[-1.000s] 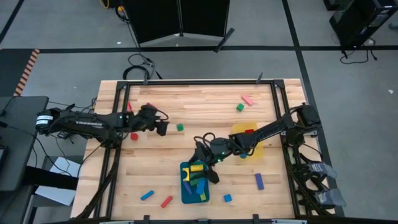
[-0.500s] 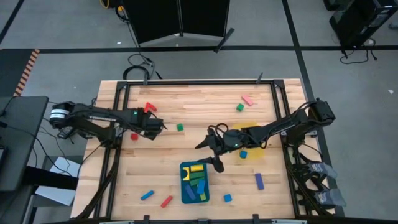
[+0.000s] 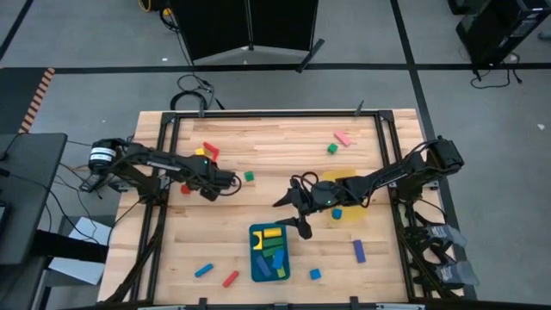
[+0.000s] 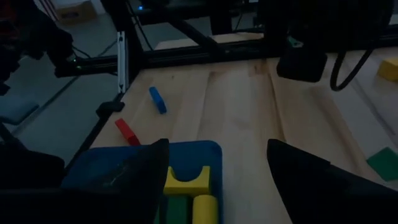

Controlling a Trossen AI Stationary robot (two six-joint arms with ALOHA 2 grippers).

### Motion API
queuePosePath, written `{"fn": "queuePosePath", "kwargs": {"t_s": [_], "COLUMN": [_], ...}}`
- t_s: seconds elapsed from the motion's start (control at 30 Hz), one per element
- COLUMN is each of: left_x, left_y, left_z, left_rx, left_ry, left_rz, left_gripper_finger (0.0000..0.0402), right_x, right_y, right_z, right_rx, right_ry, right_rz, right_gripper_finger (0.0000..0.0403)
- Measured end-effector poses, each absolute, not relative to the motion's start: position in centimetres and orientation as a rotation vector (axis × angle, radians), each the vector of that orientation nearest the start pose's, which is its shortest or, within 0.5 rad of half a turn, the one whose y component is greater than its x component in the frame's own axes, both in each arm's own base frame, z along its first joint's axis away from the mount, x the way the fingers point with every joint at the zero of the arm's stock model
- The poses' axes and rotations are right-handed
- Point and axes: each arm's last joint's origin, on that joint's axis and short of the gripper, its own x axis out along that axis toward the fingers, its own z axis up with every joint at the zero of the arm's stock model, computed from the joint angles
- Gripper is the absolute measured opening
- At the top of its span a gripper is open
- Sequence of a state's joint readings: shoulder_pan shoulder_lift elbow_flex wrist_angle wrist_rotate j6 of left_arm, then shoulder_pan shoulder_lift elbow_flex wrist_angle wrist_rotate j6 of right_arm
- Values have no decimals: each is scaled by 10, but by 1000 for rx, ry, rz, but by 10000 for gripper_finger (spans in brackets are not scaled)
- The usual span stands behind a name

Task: Sort blocks by size
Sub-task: Put the small red block into the yellow bin

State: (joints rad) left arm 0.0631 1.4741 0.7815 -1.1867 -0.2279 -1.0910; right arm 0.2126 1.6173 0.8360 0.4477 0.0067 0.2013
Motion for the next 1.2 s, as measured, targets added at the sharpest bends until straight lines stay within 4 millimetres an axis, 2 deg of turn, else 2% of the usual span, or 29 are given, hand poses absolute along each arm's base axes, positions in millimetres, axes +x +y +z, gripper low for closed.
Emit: {"fn": "queuePosePath", "kwargs": {"t_s": [0.13,0.33,0.53,0.77,1.0,1.2], "left_x": [187,184,186,188,171,177], "left_y": [17,12,4,4,4,4], "left_z": [163,164,163,154,130,121], "left_rx": [-530,-289,-147,-93,-83,-98], "left_ry": [1686,1871,1906,1911,2058,2044], "left_rz": [1090,763,574,485,526,519], "left_gripper_finger": [335,335,337,340,340,322], "right_x": [331,331,331,331,331,331], "right_y": [75,78,78,78,80,80], "right_z": [206,206,206,206,207,207], "right_rx": [143,122,123,126,140,141], "right_ry": [350,349,348,346,341,336], "right_rz": [185,201,200,201,206,206], "right_gripper_finger": [283,276,271,270,264,261]}}
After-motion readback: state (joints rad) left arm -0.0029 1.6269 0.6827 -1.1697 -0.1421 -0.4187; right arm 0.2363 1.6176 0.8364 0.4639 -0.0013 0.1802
